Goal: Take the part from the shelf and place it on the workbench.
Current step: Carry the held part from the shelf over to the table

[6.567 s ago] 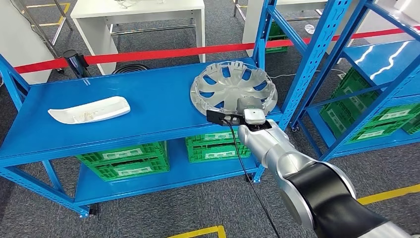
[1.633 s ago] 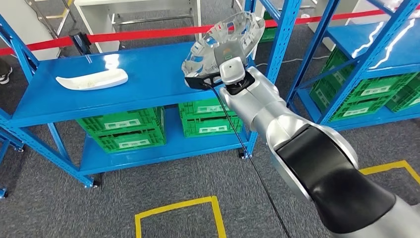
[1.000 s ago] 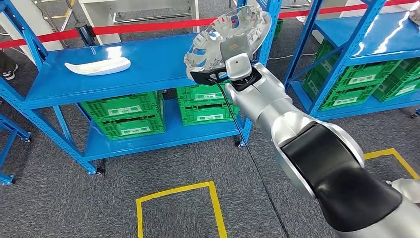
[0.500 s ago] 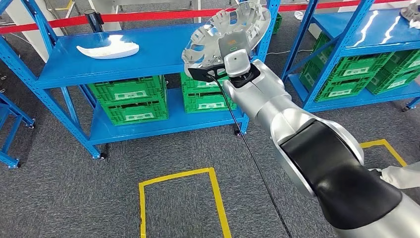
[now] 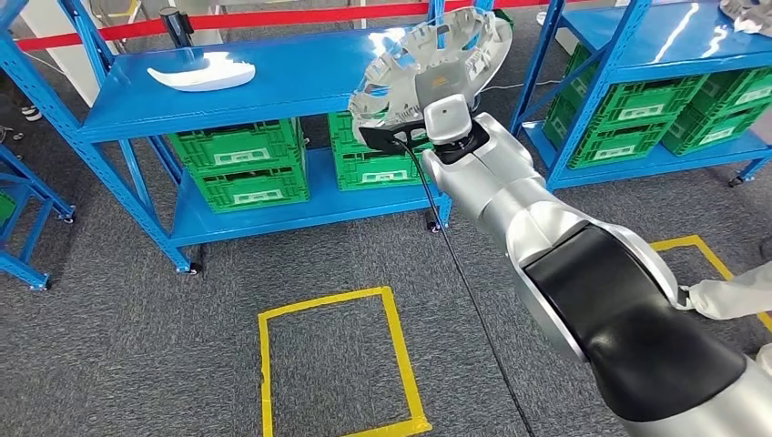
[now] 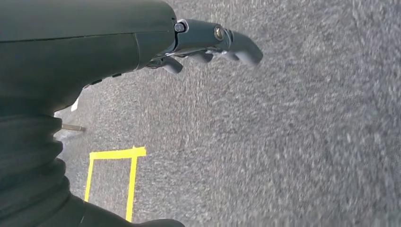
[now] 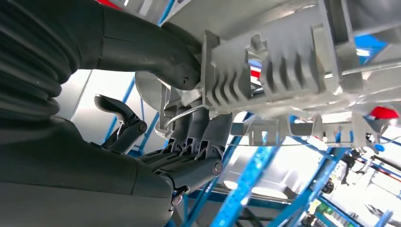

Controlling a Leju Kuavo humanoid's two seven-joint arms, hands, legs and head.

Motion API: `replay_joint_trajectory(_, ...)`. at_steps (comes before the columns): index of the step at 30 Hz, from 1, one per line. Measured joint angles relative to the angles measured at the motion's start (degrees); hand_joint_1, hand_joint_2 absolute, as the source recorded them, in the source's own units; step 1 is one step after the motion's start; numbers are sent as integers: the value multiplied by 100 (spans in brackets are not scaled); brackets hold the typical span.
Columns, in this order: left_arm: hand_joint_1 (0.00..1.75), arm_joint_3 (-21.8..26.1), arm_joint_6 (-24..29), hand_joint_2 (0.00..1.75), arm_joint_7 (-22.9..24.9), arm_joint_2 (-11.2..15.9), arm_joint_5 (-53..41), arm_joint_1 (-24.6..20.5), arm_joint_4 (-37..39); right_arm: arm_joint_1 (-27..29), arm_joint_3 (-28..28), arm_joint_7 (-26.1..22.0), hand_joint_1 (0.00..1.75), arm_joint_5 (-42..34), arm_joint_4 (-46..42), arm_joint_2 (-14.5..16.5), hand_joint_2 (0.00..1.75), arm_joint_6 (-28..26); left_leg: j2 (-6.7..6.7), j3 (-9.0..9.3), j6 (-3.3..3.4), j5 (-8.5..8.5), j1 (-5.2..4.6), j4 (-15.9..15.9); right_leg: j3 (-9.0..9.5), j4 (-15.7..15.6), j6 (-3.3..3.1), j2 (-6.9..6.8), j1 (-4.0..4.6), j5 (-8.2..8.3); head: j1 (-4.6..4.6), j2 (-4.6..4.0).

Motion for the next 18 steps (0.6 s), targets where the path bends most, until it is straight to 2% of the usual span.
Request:
replay_joint_trajectory(1, 0, -1, 0, 175, 3, -3, 1, 6, 2, -2, 0, -2, 175, 3, 0, 0, 175, 0, -4, -61, -39, -252, 8, 203, -60, -20, -26, -9, -17, 79, -3, 0)
replay_joint_trajectory(3, 0, -1, 3, 175, 14, -6, 3, 11, 4, -4, 0, -8, 175, 6, 0, 0, 175, 2, -6, -194, -107, -819, 34, 890, -222, -10, -49, -11, -19, 219, -9, 0)
replay_joint_trajectory(4, 0, -1, 7, 175, 18, -4, 4, 9, 4, -1, 0, -11, 175, 7, 0, 0, 175, 2, -5, -237, -132, -965, 45, 1245, -317, 3, -43, -11, -22, 289, -9, 0)
replay_joint_trajectory(5, 0, -1, 10, 175, 20, -2, 5, 8, 3, 5, 0, -14, 175, 8, 0, 0, 175, 3, -4, -229, -151, -968, 54, 1497, -421, 19, -35, -11, -27, 360, -9, 0)
replay_joint_trajectory(6, 0, -1, 14, 175, 22, 0, 7, 8, 3, 11, 0, -16, 175, 9, 0, 0, 175, 3, -3, -149, -164, -855, 62, 1586, -526, 39, -21, -10, -35, 428, -9, 0)
replay_joint_trajectory(7, 0, -1, 18, 175, 24, 0, 7, 7, 3, 17, 0, -19, 175, 10, 0, 0, 175, 3, -3, 25, -173, -693, 69, 1486, -632, 63, -2, -10, -45, 495, -9, 0)
replay_joint_trajectory(8, 0, -1, 23, 175, 25, 1, 7, 4, 1, 19, 0, -24, 175, 13, -1, 0, 175, 3, -3, 292, -176, -594, 75, 1205, -728, 93, 22, -9, -53, 558, -9, 0)
replay_joint_trajectory(9, 0, -1, 31, 175, 26, 2, 7, -2, 0, 18, 0, -33, 175, 14, -2, -1, 175, 3, -5, 620, -170, -623, 71, 790, -816, 127, 50, -6, -55, 613, -10, 0)
replay_joint_trajectory(10, 0, -1, 39, 175, 26, 5, 6, -11, -2, 17, 0, -41, 175, 17, -2, -2, 175, 3, -13, 895, -135, -722, 59, 401, -882, 152, 83, -8, -54, 669, -9, 0)
replay_joint_trajectory(11, 0, -1, 45, 175, 25, 8, 4, -19, -3, 18, 0, -50, 175, 21, -3, -4, 175, 3, -21, 1070, -88, -834, 45, 105, -924, 158, 116, -13, -53, 730, -7, 0)
replay_joint_trajectory(12, 0, -1, 49, 175, 25, 12, 2, -23, -3, 22, 0, -57, 175, 24, -3, -5, 175, 3, -29, 1138, -32, -898, 25, -61, -951, 143, 150, -18, -54, 793, -5, 0)
replay_joint_trajectory(14, 0, -1, 52, 175, 24, 7, -4, -18, 1, 44, 0, -63, 175, 33, 2, -21, 175, 3, -22, 1044, 83, -801, 31, -114, -995, 105, 218, -14, -58, 862, -6, 0)
replay_joint_trajectory(15, 0, -1, 52, 175, 24, 5, -8, -15, 3, 54, 0, -64, 175, 37, 4, -30, 175, 3, -12, 988, 137, -726, 43, -125, -1043, 178, 254, -2, -61, 737, -5, 0)
replay_joint_trajectory(16, 0, -1, 52, 175, 25, 1, -10, -13, 4, 62, 0, -63, 175, 39, 6, -41, 175, 3, -1, 918, 180, -646, 58, -134, -1114, 364, 288, 8, -67, 498, -5, 0)
replay_joint_trajectory(18, 0, -1, 52, 175, 25, 4, -14, -14, 2, 72, 0, -65, 175, 40, 7, -50, 175, 4, 6, 753, 226, -495, 66, -129, -1291, 1088, 341, 18, -87, -146, -2, 0)
